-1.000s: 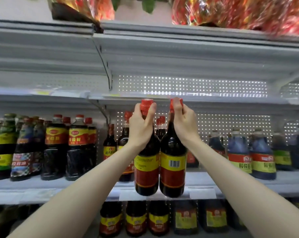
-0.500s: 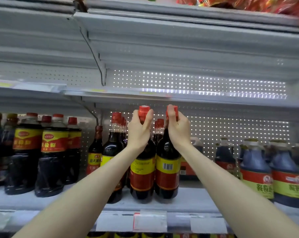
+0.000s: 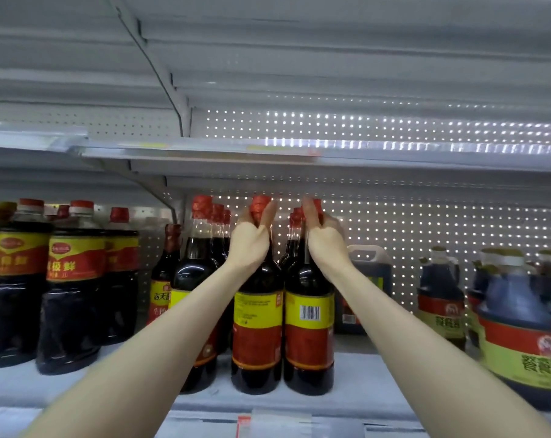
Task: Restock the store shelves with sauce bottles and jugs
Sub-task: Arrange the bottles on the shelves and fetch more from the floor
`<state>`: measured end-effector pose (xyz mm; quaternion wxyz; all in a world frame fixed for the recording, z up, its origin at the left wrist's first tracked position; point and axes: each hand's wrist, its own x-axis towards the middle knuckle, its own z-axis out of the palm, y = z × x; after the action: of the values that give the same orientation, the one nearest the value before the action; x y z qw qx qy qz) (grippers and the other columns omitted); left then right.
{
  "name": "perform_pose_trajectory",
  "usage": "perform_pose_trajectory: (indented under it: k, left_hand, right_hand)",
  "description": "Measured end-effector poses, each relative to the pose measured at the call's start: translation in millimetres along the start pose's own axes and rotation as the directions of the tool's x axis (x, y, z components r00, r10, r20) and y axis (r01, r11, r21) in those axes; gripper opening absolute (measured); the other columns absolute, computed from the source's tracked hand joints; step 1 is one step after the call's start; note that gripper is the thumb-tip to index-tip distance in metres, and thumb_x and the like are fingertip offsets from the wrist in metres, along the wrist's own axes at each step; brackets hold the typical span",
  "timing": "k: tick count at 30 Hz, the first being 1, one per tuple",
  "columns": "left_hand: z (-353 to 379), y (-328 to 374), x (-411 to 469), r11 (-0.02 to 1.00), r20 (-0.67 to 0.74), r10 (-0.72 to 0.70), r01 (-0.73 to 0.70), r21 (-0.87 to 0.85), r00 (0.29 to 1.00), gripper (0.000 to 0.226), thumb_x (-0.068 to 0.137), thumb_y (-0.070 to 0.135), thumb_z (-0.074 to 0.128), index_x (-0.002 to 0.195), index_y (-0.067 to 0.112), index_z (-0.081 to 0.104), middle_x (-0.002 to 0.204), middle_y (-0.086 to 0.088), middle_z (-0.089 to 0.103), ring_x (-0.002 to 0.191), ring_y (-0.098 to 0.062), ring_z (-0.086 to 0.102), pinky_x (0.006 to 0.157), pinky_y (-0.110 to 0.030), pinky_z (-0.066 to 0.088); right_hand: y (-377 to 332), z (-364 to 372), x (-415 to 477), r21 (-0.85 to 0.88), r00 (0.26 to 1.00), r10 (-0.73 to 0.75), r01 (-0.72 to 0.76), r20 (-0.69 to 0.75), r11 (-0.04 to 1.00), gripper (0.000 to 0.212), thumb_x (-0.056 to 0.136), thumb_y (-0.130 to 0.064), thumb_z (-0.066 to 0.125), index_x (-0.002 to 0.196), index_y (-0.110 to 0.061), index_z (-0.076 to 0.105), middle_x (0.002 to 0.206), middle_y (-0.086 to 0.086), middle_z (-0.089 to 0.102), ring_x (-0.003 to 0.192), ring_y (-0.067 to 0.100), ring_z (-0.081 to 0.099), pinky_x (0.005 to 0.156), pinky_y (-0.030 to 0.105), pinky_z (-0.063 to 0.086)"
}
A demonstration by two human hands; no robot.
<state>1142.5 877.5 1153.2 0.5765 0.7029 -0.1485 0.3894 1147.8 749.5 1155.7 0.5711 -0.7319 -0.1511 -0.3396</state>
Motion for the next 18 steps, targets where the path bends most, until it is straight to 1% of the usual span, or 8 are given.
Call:
perform_pose_trajectory:
  k: [1,2,5,8,11,13,16,18]
  left_hand:
    - [1.5,-3.9,2.0,1.0,0.008,-0.008,0.008,-0.005,1.0,0.061,0.095,0.055,0.042,0.135,0.01,0.043,0.095,0.001,0.059,0.075,-0.009,0.052,0.071,-0.022,0.038]
    - [2.2,-5.3,2.0,1.0,0.018,-0.008,0.007,0.008,1.0,0.06,0.095,0.055,0.041,0.136,0.011,0.042,0.096,0.003,0.057,0.076,-0.007,0.052,0.07,-0.023,0.038]
    - [4.6,-11.6,6.8,1.0,0.027,0.001,-0.002,0.031,1.0,0.054,0.098,0.048,0.042,0.135,0.01,0.042,0.08,0.01,0.049,0.068,-0.004,0.049,0.049,-0.008,0.037]
    - [5.0,-16.1,7.5,0.998,0.023,0.016,-0.017,0.059,1.0,0.045,0.101,0.04,0.042,0.13,0.007,0.045,0.077,0.011,0.048,0.061,0.0,0.041,0.043,-0.002,0.035]
    - [3.8,-15.7,0.0,0.994,0.034,0.054,-0.057,0.098,0.998,0.05,0.1,0.045,0.039,0.134,0.008,0.04,0.089,0.005,0.056,0.072,-0.007,0.05,0.057,-0.017,0.037]
    - [1.9,-17.7,-5.0,0.987,0.037,0.054,-0.059,0.148,0.998,0.052,0.098,0.048,0.037,0.132,0.009,0.04,0.082,0.004,0.055,0.071,-0.013,0.054,0.06,-0.029,0.036]
    - [-2.1,-25.6,-16.6,0.986,0.021,0.029,-0.032,0.165,0.999,0.052,0.097,0.052,0.036,0.123,0.008,0.047,0.064,0.002,0.052,0.055,-0.017,0.051,0.054,-0.033,0.039]
    - [-4.2,-30.9,-27.5,0.985,0.014,-0.02,0.018,0.173,1.0,0.049,0.099,0.051,0.034,0.107,0.006,0.051,0.075,-0.003,0.056,0.074,-0.027,0.058,0.067,-0.036,0.042]
  right_hand:
    - [2.3,0.1,2.2,-0.017,1.0,0.001,-0.001,-0.006,1.0,0.067,0.092,-0.065,0.034,0.132,-0.014,0.053,0.126,0.004,0.059,0.112,0.022,0.054,0.086,0.026,0.03]
    - [3.7,0.0,3.2,-0.044,1.0,-0.002,0.002,-0.004,0.999,0.067,0.094,-0.064,0.033,0.132,-0.013,0.053,0.124,0.004,0.059,0.108,0.021,0.054,0.085,0.025,0.028]
    - [7.2,0.6,7.3,-0.084,0.999,-0.035,0.035,0.007,0.996,0.061,0.096,-0.059,0.031,0.124,-0.012,0.058,0.116,0.004,0.062,0.091,0.015,0.05,0.081,0.026,0.031]
    - [9.2,2.2,5.9,-0.084,0.999,-0.033,0.033,-0.002,0.996,0.062,0.096,-0.061,0.03,0.128,-0.014,0.055,0.118,0.001,0.06,0.106,0.019,0.056,0.083,0.026,0.032]
    - [9.4,1.8,1.5,-0.08,0.999,-0.041,0.041,-0.003,0.996,0.063,0.095,-0.062,0.03,0.131,-0.015,0.052,0.123,0.005,0.06,0.113,0.022,0.055,0.086,0.025,0.031]
    - [8.6,2.8,-1.2,-0.101,0.999,-0.044,0.043,-0.01,0.994,0.06,0.096,-0.062,0.03,0.126,-0.015,0.054,0.105,0.003,0.057,0.095,0.018,0.054,0.083,0.025,0.032]
    - [16.1,6.1,-3.5,-0.192,0.997,-0.071,0.064,-0.03,0.979,0.055,0.096,-0.061,0.027,0.113,-0.015,0.053,0.09,0.002,0.057,0.084,0.021,0.055,0.078,0.034,0.04]
    - [26.3,7.7,-11.5,-0.189,0.998,-0.053,0.046,-0.03,0.981,0.043,0.099,-0.055,0.027,0.096,-0.018,0.051,0.072,0.0,0.055,0.065,0.018,0.052,0.068,0.038,0.043]
